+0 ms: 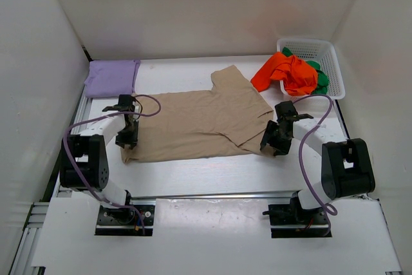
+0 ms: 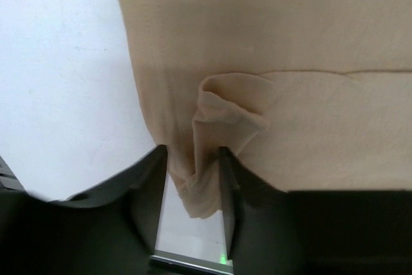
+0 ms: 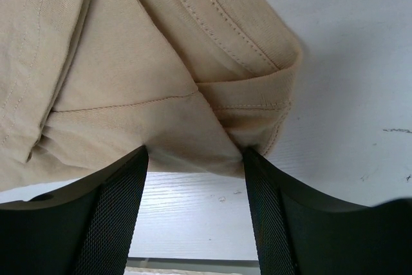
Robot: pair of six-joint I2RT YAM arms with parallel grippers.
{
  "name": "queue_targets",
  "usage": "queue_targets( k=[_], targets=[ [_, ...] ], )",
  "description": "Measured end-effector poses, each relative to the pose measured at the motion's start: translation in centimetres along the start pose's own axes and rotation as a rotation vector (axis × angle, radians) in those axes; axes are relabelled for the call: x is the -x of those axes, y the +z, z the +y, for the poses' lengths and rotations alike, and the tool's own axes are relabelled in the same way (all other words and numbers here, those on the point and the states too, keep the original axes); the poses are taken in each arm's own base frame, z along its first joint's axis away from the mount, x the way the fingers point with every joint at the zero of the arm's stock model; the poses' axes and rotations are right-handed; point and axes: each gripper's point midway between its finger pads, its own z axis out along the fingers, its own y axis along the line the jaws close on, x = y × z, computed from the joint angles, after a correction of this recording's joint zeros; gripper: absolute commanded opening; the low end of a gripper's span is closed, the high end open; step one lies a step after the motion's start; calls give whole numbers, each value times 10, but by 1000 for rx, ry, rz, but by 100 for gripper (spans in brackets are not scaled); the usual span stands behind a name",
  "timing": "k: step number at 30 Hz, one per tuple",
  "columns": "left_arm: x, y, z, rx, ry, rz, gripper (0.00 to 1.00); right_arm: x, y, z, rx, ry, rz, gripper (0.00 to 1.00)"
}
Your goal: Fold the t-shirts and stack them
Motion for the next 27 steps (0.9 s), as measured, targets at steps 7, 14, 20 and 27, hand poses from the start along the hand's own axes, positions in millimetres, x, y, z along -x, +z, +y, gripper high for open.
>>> queue_targets(
  k=[7,14,20,27],
  targets=[
    [6,-10,-4,-23,0,-42,65,0,0,0,2,-1,-5,65],
    [11,-15,-24,-66,53,-61,60,0,0,-2,0,-4,-9,61],
    [3,4,-20,-16,67,17,33,0,0,-2,-3,-6,-9,60],
    [11,7,-13,32,65,4,10,-1,1,-4,-5,-8,-9,44]
  ],
)
